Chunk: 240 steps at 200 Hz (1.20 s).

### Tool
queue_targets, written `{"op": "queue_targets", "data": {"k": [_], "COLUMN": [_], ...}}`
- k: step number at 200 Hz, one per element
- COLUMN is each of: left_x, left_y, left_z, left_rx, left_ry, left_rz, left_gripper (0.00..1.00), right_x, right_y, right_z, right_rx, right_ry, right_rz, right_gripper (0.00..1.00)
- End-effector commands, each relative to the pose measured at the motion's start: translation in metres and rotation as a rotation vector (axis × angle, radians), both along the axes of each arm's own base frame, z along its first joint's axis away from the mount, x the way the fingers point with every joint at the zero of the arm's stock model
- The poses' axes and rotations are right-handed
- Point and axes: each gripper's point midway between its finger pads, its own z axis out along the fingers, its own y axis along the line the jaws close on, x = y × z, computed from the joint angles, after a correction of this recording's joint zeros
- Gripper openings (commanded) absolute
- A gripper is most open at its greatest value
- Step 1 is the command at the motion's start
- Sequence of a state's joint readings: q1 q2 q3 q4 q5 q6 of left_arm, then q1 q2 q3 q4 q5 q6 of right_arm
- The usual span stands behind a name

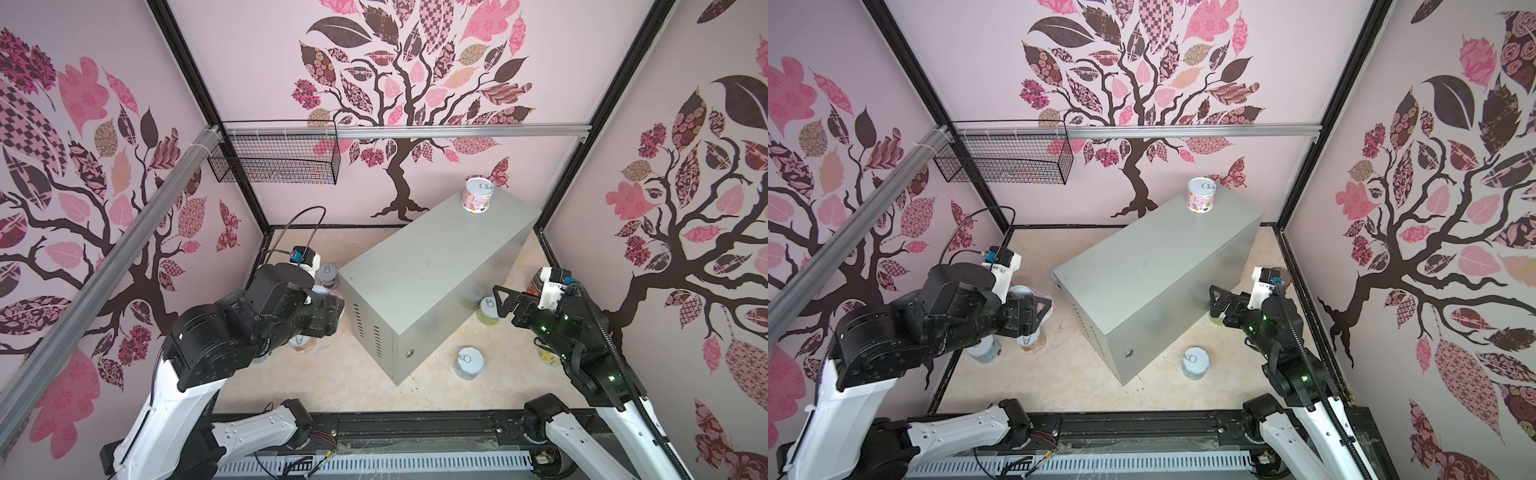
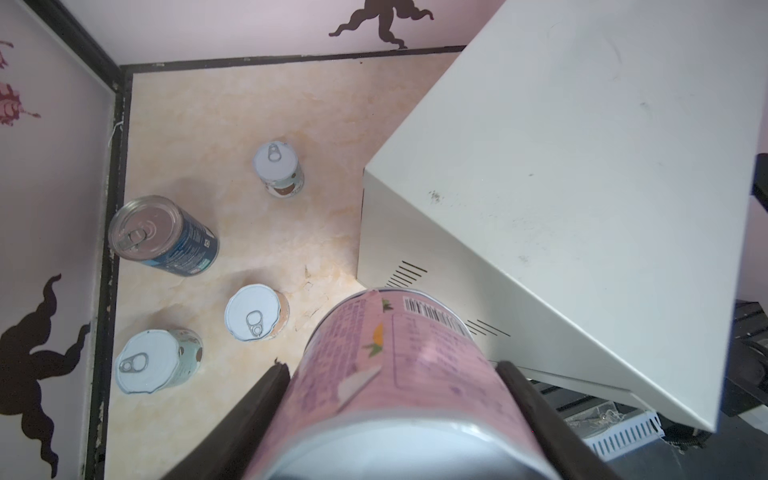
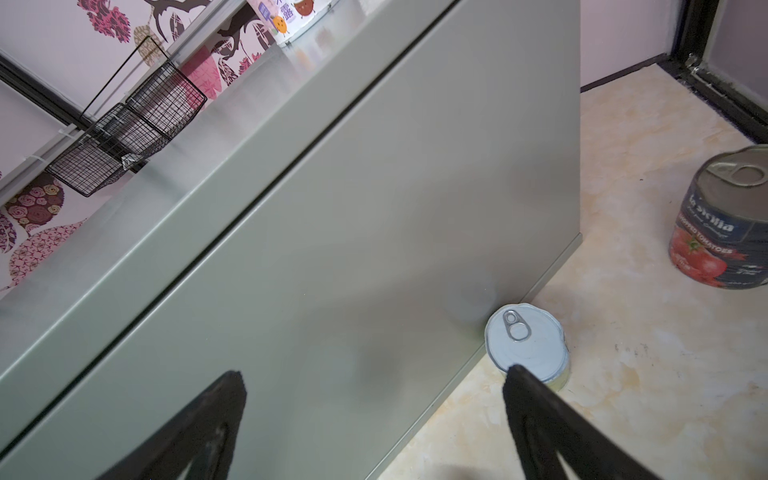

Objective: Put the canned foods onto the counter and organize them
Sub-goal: 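Lift the pink can with the left gripper onto the nearer end of the box top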

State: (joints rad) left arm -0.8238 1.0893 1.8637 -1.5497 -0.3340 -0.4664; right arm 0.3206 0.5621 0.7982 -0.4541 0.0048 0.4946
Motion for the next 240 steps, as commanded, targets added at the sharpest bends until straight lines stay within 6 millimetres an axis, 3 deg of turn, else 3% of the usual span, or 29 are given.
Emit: {"op": "queue_targets", "data": {"k": [1,46,98,142,194,240], "left_x": [0.002,0.019,0.038,0.05,0.062,0.069], "left_y": [-0.007,-0.033,-0.08,-0.118,-0.149,-0.171], "left_z": [0.031,0.05,0.05,0.037,0.027,0.013], "left_rx": [-0.033,-0.034,0.003,0.068,0.063,0.091], "left_ry": [-0.076,-0.104,-0.106,-0.082,-0.062,-0.04], "left_rz": [-0.061,-0.112,-0.2,-0.256,-0.306,-0.348], "left_gripper": [0.57,0.57,0.57,0.59,0.63,0.73], "right_x": [-0.003,-0.004,-0.005,-0.007,-0.011,-0.016], "right_y": [0.001,0.001,0.001,0.001,0.001,0.011], "right_z": [0.01,0.007,0.007,0.008,0.01,0.013], "right_rx": [-0.009,-0.018,-0.027,-0.024,-0.028,-0.021], "right_ry": [-0.014,-0.007,-0.012,-0.019,-0.032,-0.057], "right_rz": [0.01,0.015,0.02,0.026,0.035,0.105], "right_gripper": [1.0,1.0,1.0,1.0,1.0,1.0]}}
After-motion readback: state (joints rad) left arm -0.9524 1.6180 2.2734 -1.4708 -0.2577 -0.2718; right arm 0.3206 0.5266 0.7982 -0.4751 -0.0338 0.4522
